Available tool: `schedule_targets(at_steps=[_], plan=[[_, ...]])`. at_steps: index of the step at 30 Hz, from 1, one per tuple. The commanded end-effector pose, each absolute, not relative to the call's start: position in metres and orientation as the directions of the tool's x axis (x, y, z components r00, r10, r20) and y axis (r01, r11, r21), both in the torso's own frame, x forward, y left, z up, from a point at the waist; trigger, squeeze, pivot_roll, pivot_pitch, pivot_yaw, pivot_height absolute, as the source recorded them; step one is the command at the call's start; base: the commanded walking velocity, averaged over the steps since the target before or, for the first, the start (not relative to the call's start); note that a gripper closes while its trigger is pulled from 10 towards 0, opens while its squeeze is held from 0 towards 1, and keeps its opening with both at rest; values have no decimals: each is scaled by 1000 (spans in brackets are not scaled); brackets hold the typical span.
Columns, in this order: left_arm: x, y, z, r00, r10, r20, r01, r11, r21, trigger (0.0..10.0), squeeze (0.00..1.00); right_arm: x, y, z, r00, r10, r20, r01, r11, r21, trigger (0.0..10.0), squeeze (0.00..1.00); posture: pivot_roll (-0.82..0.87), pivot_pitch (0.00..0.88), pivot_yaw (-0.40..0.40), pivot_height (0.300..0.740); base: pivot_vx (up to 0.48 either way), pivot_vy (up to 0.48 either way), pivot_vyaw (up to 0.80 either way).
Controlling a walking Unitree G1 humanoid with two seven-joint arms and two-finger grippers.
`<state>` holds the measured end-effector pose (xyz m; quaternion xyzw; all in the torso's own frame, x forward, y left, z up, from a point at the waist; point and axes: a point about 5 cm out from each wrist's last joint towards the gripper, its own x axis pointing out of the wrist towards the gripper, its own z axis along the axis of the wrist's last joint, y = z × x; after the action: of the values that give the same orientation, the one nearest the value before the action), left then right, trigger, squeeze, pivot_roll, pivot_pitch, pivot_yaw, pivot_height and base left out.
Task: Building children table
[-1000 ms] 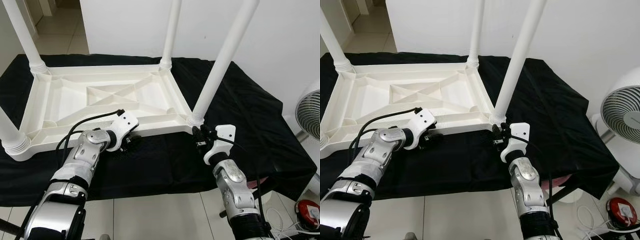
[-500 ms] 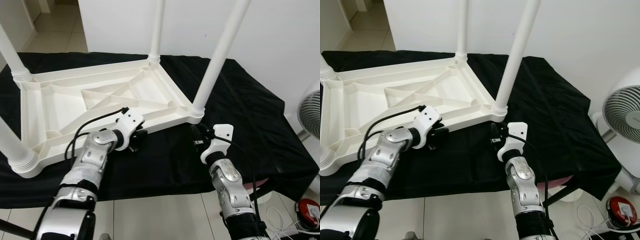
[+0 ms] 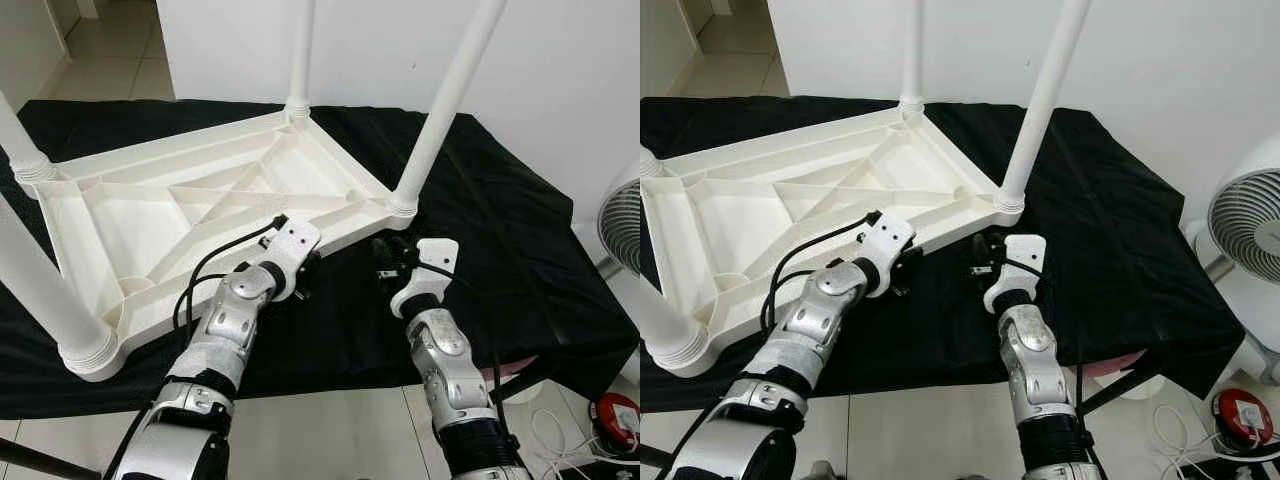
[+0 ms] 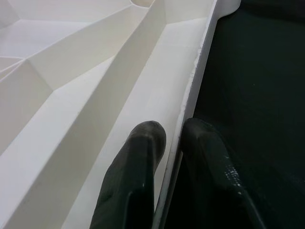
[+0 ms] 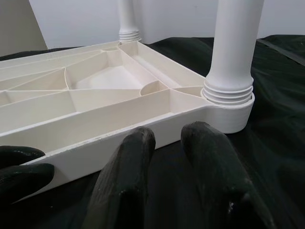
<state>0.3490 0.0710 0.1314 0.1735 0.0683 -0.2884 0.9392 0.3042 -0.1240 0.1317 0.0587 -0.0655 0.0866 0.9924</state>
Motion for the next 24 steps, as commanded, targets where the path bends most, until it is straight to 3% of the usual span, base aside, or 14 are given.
schedule_targets(at_steps=[1, 10, 11, 16, 17, 24], plan=[[353, 73, 151, 903, -414, -111, 426, 839, 338, 10000, 0, 302, -126, 130, 980, 144, 138, -159, 981, 109, 10000, 0, -90, 0, -47, 740, 0, 0, 0], [346, 66, 160, 886, -462, -34, 449, 840, 305, 10000, 0, 304, -122, 130, 980, 141, 139, -156, 981, 111, 10000, 0, -73, 0, -49, 740, 0, 0, 0], [346, 65, 161, 886, -464, -21, 449, 844, 292, 10000, 1000, 304, -122, 130, 980, 140, 139, -156, 981, 111, 10000, 0, -73, 0, -49, 740, 0, 0, 0], [341, 62, 162, 870, -493, -16, 476, 829, 295, 10000, 1000, 305, -122, 131, 981, 134, 142, -151, 982, 113, 10000, 0, -68, 0, -50, 740, 0, 0, 0], [340, 62, 164, 865, -502, -5, 480, 824, 301, 10000, 0, 306, -122, 132, 981, 132, 144, -148, 983, 111, 10000, 0, -70, 0, -49, 740, 0, 0, 0], [334, 62, 169, 850, -525, 37, 496, 823, 278, 10000, 0, 306, -123, 132, 982, 120, 148, -137, 984, 110, 10000, 0, -75, 0, -43, 740, 0, 0, 0]])
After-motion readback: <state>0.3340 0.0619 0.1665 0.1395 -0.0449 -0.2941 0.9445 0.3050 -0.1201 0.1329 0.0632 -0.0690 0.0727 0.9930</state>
